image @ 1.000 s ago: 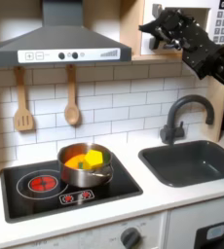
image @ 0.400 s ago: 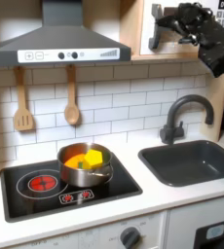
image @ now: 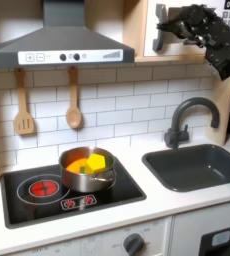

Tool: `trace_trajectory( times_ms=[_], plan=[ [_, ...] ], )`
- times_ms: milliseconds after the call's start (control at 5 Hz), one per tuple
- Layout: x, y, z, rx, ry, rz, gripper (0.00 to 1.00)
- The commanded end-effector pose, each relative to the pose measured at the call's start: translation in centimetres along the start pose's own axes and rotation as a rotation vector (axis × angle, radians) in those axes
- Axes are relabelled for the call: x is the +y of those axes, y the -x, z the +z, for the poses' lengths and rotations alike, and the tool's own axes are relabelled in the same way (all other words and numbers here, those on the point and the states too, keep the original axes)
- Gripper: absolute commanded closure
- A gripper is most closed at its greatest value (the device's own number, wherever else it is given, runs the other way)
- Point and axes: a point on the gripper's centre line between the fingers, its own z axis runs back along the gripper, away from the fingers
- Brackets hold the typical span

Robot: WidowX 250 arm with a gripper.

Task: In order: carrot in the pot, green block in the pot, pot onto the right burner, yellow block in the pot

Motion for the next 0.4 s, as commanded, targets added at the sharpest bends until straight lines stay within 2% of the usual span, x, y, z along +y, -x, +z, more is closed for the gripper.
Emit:
trace_trajectory(
  times_ms=[0,200],
  plan=[
    [1.09,0.48,1.15,0.048,-0.131,0.027,0.0],
    [1.19,0.32,1.38,0.045,-0.141,0.019,0.0]
  ],
)
